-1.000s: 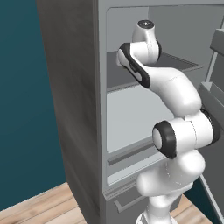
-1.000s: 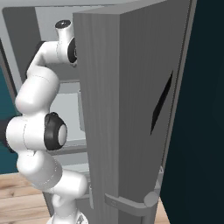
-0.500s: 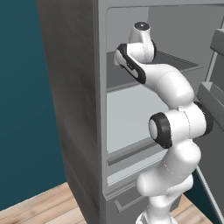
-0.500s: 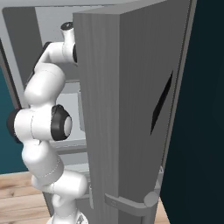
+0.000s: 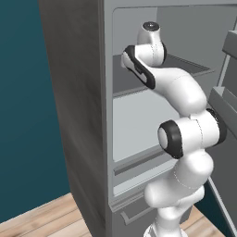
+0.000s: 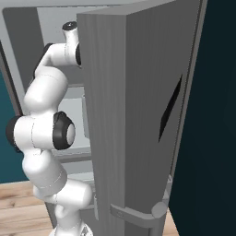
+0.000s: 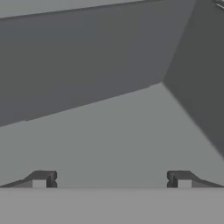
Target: There is a bowl on the dining counter. Grab a lemon wedge from the fridge and place it in the bowl. Then get the liquor bottle and glass cup from the cabinet and place them next to the bowl.
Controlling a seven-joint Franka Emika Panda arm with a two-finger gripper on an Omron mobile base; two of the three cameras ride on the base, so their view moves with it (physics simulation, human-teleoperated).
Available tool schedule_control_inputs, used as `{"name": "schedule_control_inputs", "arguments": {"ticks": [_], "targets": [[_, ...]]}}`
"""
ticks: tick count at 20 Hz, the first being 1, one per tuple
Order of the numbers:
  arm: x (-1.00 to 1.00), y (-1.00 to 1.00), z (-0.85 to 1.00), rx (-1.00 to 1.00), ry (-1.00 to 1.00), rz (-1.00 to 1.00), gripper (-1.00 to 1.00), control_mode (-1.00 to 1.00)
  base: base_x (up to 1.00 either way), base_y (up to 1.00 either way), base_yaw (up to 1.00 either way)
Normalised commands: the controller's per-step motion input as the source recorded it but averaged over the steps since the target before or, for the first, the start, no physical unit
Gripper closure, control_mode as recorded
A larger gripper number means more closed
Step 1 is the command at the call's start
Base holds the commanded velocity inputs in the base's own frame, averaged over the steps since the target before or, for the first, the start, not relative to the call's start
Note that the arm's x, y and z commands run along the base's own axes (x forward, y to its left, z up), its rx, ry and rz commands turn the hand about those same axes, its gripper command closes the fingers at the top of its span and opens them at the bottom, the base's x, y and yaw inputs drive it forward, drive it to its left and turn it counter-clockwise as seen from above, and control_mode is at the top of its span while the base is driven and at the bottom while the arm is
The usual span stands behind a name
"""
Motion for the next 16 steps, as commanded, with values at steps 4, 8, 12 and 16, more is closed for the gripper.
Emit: {"name": "schedule_control_inputs", "arguments": {"ticks": [4,8,12,16], "targets": [[-0.19,0.00,-0.12,0.00,-0.02,-0.02,-1.00,-1.00,0.00,0.00,0.00],[-0.16,0.00,-0.16,0.00,0.00,-0.03,-1.00,-1.00,0.00,0.00,0.00],[-0.05,0.00,-0.15,0.00,0.00,-0.03,-1.00,-1.00,0.00,0.00,0.00],[-0.01,0.00,-0.18,0.00,0.00,-0.03,-1.00,-1.00,0.00,0.00,0.00]]}}
